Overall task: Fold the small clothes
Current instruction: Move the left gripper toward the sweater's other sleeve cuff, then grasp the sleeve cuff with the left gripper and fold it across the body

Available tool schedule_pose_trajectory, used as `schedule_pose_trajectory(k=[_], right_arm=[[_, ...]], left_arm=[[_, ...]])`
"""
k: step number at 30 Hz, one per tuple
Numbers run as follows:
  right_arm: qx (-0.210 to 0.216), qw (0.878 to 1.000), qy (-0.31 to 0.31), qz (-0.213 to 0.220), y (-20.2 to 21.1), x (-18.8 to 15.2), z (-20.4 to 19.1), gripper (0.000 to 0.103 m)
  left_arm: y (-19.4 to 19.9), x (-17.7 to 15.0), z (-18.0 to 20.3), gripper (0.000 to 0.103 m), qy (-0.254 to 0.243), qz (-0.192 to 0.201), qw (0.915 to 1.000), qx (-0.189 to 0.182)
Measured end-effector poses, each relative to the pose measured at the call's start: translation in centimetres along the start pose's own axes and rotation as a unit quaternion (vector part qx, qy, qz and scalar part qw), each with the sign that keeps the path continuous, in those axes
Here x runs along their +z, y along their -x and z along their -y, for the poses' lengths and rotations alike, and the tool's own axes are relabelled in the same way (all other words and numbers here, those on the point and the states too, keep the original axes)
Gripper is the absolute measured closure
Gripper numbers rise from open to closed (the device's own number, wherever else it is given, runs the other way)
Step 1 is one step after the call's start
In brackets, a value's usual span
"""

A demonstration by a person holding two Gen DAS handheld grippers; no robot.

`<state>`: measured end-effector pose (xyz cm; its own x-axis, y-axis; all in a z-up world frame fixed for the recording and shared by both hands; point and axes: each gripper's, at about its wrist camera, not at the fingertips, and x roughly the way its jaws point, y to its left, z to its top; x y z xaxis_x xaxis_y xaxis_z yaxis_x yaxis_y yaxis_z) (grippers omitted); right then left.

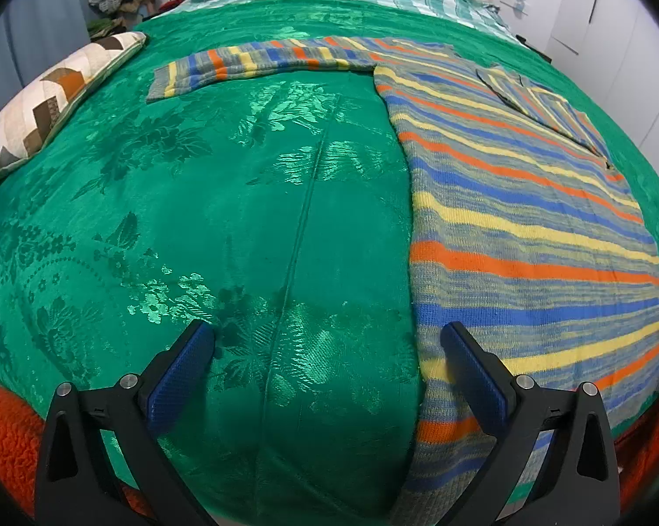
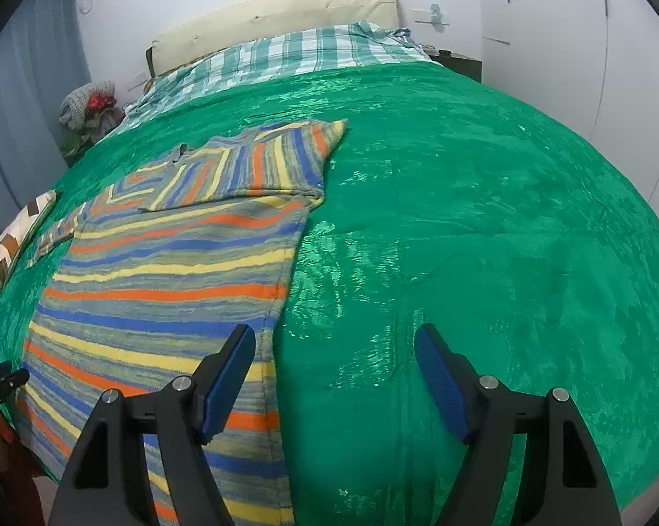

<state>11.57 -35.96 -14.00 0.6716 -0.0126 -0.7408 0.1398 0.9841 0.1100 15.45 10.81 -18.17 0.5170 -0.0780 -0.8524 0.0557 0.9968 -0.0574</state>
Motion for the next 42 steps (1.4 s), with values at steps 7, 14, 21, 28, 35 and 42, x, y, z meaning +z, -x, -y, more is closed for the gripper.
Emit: schedule_pose_trajectory(k=[7,14,21,28,35,42], right_arm=[[0.004,1.000,-0.003,0.000,0.0,0.1,0.1,0.028],[0.009,1.000,-0.013,0.001,0.0,0.1,0.5,0.028],[0.017,1.000,-0.025,-0.002,-0.2,0.2,0.9,0.028],[0.019,0.999,-0.034,-0.008,-0.4,0.2,1.2,0.028],[0.018,0.999,-0.034,-0.020,-1.1,0.1,1.1,0.028],[0.033,0.999,-0.028,-0.017,-1.0,0.2,0.5,0.028]], left_arm=[[0.0,0.0,0.0,0.001,0.000,0.000,1.0000,0.000],[0.5,0.4,-0.1,0.001,0.004,-0.005,1.0000,-0.006],[1.8,9.1,-6.6,0.001,0.095,0.039,0.9922,-0.070],[-4.6,18.0,-18.0,0.004,0.271,0.021,0.9566,-0.106],[-10.6,20.0,-19.4,0.033,0.279,-0.029,0.9563,-0.083],[-8.6,22.8,-16.6,0.099,0.227,0.008,0.9739,0.001]])
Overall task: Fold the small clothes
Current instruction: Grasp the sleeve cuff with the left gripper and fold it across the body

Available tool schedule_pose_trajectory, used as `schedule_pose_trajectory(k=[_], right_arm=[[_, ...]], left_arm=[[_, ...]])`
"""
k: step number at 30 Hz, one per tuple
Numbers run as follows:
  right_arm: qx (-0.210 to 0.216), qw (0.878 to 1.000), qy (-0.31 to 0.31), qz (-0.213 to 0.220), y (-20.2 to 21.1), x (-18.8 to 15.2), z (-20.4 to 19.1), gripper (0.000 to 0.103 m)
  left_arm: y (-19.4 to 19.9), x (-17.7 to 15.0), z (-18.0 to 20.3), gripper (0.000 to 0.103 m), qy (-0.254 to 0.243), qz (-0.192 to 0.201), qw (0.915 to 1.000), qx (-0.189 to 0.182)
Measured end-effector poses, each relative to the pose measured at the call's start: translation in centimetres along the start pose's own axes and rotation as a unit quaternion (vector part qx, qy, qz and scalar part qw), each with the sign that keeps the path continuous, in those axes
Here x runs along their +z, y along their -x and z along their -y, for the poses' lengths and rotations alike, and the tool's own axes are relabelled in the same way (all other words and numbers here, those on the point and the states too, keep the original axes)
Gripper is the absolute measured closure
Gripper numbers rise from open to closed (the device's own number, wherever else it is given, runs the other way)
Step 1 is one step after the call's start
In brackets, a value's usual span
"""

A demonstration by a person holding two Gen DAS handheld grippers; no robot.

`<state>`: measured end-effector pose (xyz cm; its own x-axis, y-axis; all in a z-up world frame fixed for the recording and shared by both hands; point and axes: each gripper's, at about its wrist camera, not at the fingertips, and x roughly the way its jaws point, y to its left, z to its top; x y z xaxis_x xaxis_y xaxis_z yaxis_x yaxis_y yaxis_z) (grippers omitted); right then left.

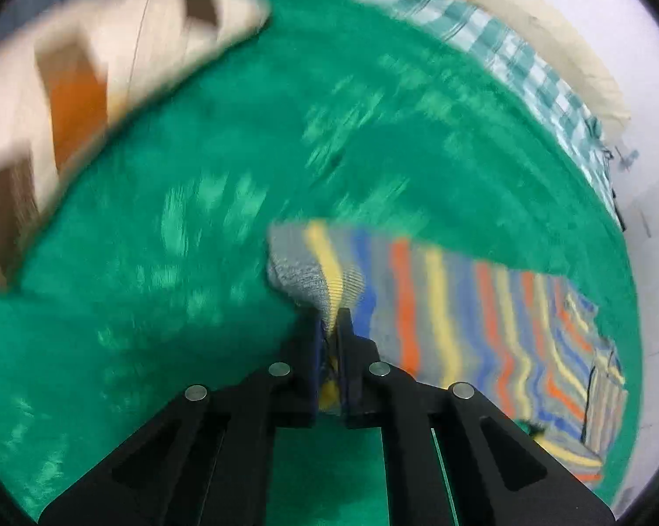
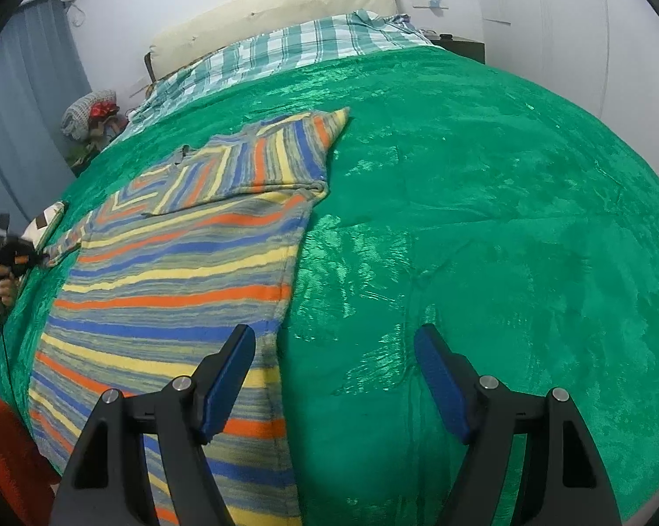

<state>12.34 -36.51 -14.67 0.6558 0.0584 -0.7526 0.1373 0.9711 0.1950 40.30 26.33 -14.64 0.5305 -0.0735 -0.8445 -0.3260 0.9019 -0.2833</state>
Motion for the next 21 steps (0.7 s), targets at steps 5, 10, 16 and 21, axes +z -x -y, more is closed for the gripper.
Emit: schedule_pose_trajectory(k=[5,10,16,21], right_arm=[[0.013,1.000,-0.003,0.001,0.0,0.2,0.0,0.028],[0.017,1.000,-0.014,0.004,0.1,0.3,0.4,0.028],[0.011,0.999,-0.033,0.007,0.2,0.3,1.3,0.028],[0.024,0.998,-0.053,0.010,0.7,0.3,2.1,0.028]], left_arm=[[6.8,0.6,11.4,0.099,-0.136,0.077,0.9864,-0.049],[10.3,-3.7,24.6,0.099,-0.269,0.103,0.9481,-0.136],[4.2,-13.5,33.6,0.027,-0.342,0.040,0.9301,-0.128],[3.0,-20.1,27.6,0.027,-0.332,-0.022,0.9338,-0.132]])
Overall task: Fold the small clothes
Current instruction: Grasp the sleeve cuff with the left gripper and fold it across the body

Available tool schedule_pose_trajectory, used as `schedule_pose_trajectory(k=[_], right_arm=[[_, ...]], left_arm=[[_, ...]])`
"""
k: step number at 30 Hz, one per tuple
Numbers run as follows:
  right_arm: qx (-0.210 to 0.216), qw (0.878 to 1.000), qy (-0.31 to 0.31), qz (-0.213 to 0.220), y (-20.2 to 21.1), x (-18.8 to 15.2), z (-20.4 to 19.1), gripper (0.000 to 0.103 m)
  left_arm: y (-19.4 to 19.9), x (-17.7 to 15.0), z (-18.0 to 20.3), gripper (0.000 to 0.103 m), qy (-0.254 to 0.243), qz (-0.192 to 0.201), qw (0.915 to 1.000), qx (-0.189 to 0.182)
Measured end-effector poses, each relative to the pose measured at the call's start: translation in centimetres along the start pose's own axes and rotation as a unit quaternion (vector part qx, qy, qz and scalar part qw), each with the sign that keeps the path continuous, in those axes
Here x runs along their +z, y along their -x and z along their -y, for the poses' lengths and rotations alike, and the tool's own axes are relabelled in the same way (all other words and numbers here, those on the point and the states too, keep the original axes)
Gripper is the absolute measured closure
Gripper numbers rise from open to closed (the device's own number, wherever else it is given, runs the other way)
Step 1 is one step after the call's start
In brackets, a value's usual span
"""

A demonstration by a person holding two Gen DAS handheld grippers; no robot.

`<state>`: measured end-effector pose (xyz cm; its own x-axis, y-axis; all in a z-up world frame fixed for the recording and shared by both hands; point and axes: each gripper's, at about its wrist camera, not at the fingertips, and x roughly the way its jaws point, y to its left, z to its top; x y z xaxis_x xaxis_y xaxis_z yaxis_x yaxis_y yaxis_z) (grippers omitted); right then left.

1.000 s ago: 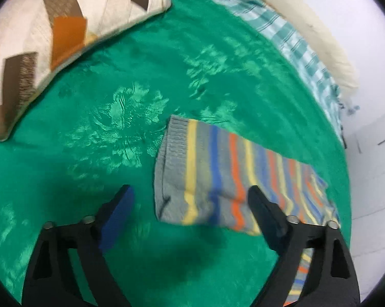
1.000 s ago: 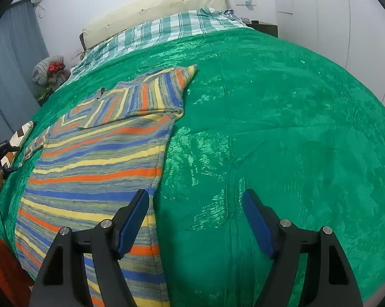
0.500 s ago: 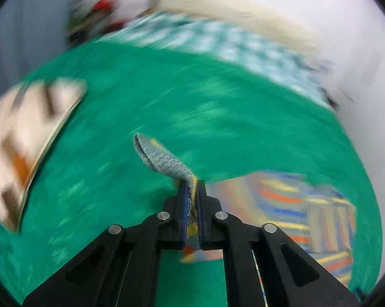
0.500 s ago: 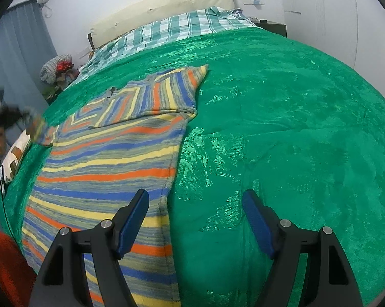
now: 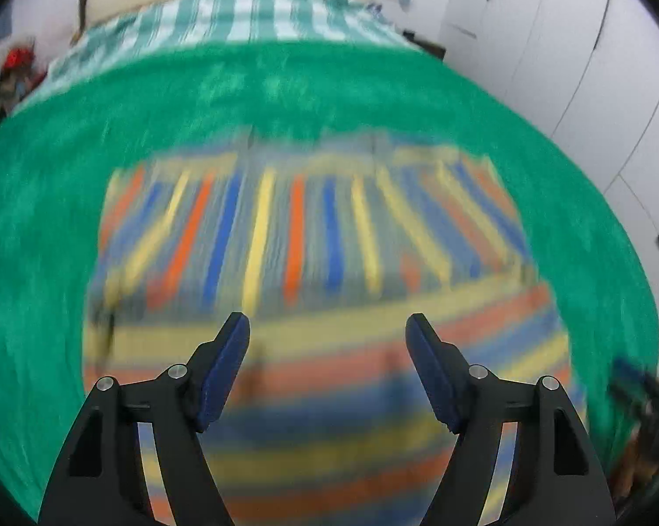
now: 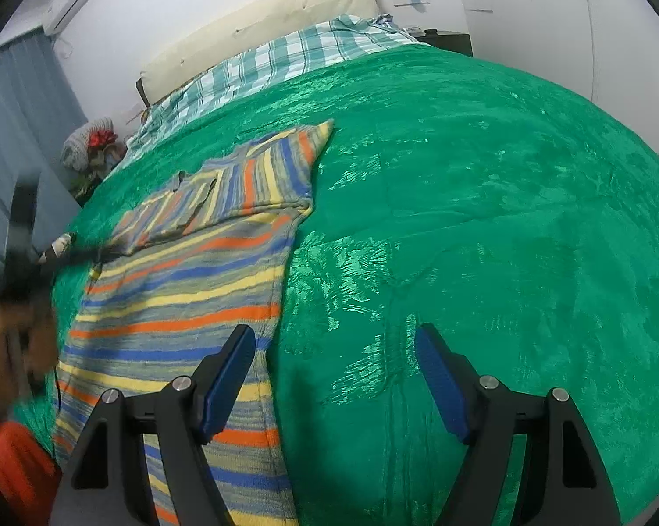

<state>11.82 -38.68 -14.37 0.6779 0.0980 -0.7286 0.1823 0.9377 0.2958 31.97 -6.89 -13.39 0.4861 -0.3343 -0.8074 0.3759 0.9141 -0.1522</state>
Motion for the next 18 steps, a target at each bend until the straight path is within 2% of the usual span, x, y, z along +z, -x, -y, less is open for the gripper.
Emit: schedule_pose_trajectory(k=[2,4,8,11,13,14,15,16,17,18], right_arm=[[0.005,1.000,-0.008,-0.004,-0.1,0.0,0.2,0.028],[0.010,1.000,-0.017,-0.007,-0.3,0.0,0.4,0.028],[0.007,1.000,-0.010,-0.012,-0.6,0.0,-0.1,0.028],[-0.003,1.000,0.007,-0.014,-0.8,-0.3,-0.8,0.028],[-0.010,1.000,0.017,-0.015,-0.8,-0.4,-1.1,0.028],[-0.013,1.000,0.019,-0.015,-0.8,-0.4,-1.1,0.028],[-0.015,1.000,0.019,-0.015,-0.8,-0.4,-1.1,0.028],[-0.016,1.000,0.017,-0.015,-0.9,-0.4,-1.0,0.028],[-0.016,1.000,0.014,-0.015,-0.9,-0.3,-0.9,0.028],[-0.016,1.000,0.010,-0.015,-0.8,-0.3,-0.6,0.028]], left_arm=[[1.6,-3.2,-2.3,0.027,0.016,-0.007,0.9998,0.004],[3.7,-4.2,-5.1,0.027,0.037,0.005,0.9992,0.017],[5.7,-1.2,-10.5,0.025,0.097,0.041,0.9931,0.051],[4.8,1.5,-13.5,0.024,0.133,0.064,0.9870,0.063],[2.4,3.1,-14.3,0.020,0.131,0.045,0.9877,0.073],[0.2,3.2,-14.5,0.023,0.117,0.011,0.9889,0.090],[-2.3,2.8,-14.8,0.039,0.108,-0.040,0.9859,0.122],[-4.0,2.4,-14.9,0.040,0.107,-0.069,0.9828,0.134],[-3.6,1.7,-15.3,0.040,0.110,-0.049,0.9847,0.126],[-2.9,1.3,-15.4,0.039,0.113,-0.039,0.9832,0.138]])
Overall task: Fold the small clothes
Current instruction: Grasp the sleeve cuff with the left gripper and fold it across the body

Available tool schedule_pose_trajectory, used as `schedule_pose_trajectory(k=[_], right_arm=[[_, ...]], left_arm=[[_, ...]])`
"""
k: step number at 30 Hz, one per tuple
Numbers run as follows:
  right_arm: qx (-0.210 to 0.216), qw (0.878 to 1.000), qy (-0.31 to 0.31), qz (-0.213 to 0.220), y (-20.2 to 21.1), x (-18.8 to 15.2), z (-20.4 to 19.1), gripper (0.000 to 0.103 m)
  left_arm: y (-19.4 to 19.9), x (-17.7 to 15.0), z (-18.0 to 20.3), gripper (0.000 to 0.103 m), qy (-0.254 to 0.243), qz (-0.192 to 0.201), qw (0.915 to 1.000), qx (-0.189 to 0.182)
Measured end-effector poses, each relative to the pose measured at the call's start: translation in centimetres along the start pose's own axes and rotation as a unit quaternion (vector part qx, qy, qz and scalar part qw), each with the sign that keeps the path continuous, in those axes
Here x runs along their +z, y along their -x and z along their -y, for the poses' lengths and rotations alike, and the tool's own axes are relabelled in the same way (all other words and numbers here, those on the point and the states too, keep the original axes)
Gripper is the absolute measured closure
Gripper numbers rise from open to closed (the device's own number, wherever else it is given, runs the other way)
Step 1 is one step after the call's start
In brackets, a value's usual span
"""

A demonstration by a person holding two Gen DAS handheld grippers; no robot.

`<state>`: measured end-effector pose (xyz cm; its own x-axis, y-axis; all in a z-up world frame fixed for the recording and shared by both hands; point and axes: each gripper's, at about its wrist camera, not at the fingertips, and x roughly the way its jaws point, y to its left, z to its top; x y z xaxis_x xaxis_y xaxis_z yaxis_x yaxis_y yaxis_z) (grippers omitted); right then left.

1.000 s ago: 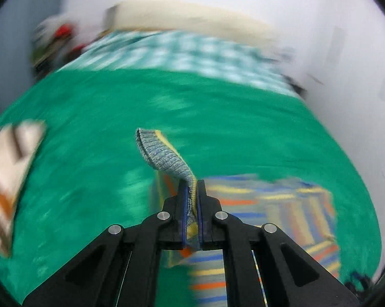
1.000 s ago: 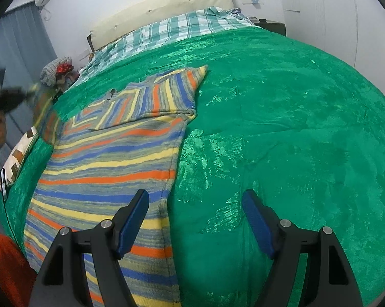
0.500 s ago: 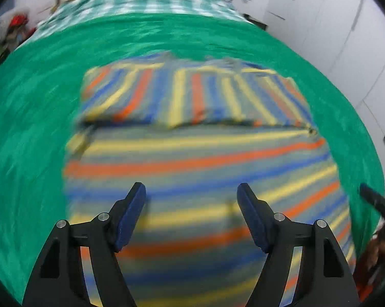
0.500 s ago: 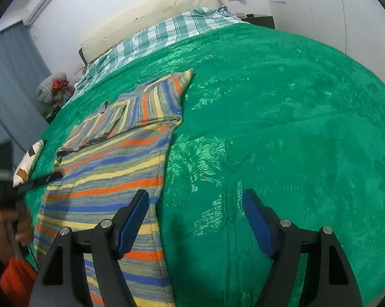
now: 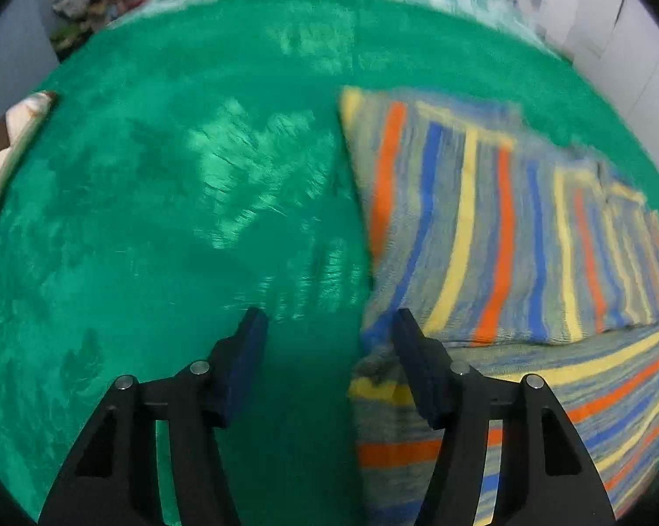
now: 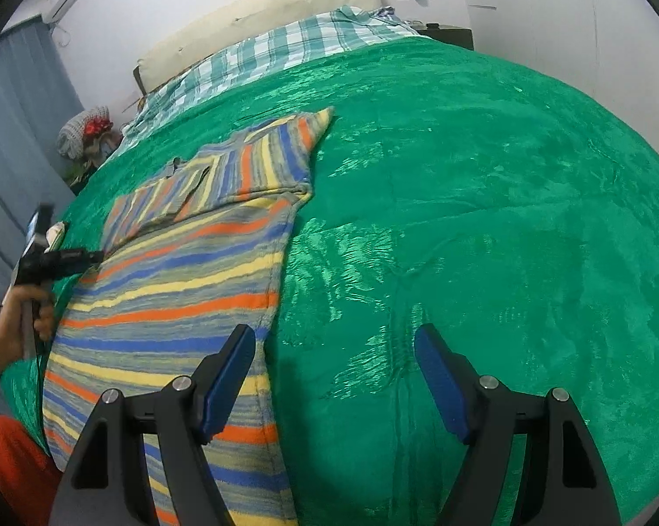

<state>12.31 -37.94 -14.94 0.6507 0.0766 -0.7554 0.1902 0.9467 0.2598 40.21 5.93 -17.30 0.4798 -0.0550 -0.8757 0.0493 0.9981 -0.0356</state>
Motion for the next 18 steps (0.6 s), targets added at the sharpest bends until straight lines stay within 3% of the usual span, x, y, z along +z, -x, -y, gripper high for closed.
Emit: schedule_pose_trajectory(k=[7,18], right_arm=[[0.006,1.000,-0.016,0.002,0.1,0.3,0.8,0.028],[-0.044,0.998,-0.037,0.026,1.2,0.0,1.7,0.028]], left_arm=[[3.3,-1.3,-1.4,0.024,0.027,0.007,0.9996,0.008],[10.3,-12.4,-2.6,0.009,0.032,0.043,0.9984,-0.016]])
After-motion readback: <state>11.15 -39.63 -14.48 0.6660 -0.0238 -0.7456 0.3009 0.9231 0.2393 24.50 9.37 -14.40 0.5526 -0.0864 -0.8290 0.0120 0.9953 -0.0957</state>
